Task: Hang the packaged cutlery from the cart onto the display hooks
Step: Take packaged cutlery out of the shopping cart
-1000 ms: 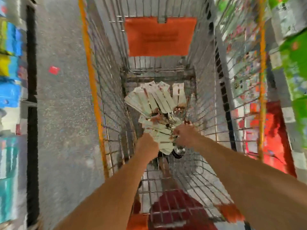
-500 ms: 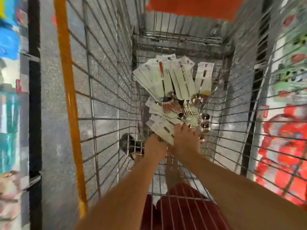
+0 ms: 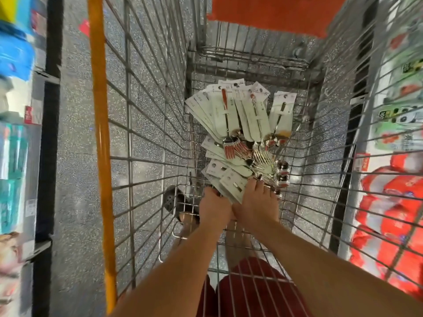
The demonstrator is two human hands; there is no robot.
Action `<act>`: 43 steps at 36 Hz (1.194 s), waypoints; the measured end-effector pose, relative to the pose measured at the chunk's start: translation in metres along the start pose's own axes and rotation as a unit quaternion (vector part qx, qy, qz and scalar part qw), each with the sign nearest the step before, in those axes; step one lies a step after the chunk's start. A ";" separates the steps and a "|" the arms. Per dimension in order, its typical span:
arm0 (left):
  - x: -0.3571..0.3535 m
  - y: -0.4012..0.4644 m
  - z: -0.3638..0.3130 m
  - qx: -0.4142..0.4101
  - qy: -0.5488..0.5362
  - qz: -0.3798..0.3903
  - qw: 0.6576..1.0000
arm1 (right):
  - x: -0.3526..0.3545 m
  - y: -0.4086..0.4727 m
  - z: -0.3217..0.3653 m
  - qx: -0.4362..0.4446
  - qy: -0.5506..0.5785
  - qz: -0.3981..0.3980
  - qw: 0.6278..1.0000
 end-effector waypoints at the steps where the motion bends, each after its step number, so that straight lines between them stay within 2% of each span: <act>1: 0.000 0.000 -0.001 -0.005 0.001 -0.010 1.000 | -0.001 0.000 -0.002 0.010 0.000 0.006 1.000; 5: -0.005 0.010 -0.005 -0.042 -0.017 -0.036 0.998 | -0.002 -0.002 -0.009 0.024 0.049 -0.004 0.998; 7: -0.007 0.017 -0.008 -0.034 -0.027 -0.059 0.997 | -0.001 0.000 -0.010 0.019 0.061 -0.025 0.998; 11: -0.006 0.031 -0.014 -0.011 -0.069 -0.126 0.990 | 0.002 0.010 -0.012 0.022 0.040 -0.049 0.998; 15: -0.003 0.038 -0.018 0.005 -0.146 -0.161 0.976 | 0.004 0.014 -0.013 0.043 0.013 -0.063 0.997; 21: -0.003 0.043 -0.025 0.048 -0.256 -0.160 0.952 | 0.002 0.009 -0.014 0.056 0.034 -0.076 0.995; 29: 0.000 0.037 -0.017 0.061 -0.257 -0.155 0.952 | 0.004 -0.003 -0.016 0.099 0.060 -0.077 0.990; 33: 0.010 0.023 -0.005 0.067 -0.230 -0.169 0.956 | 0.007 -0.010 -0.014 0.121 0.078 -0.033 0.989; 36: 0.018 0.008 -0.014 0.047 -0.234 -0.164 0.957 | 0.014 -0.014 -0.006 0.112 0.137 0.007 0.984; 43: 0.040 -0.019 -0.055 -0.052 -0.239 -0.126 0.961 | 0.044 -0.021 0.005 0.081 0.248 0.074 0.963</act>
Point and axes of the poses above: each hand's wrist, its own y-axis towards the middle knuckle, its own x-axis out of the back of the hand, z = x × y, the point moved 1 cm from there along y, towards the middle knuckle, and after that the axes turned 14 degrees about -x, right-handed, at the moved point
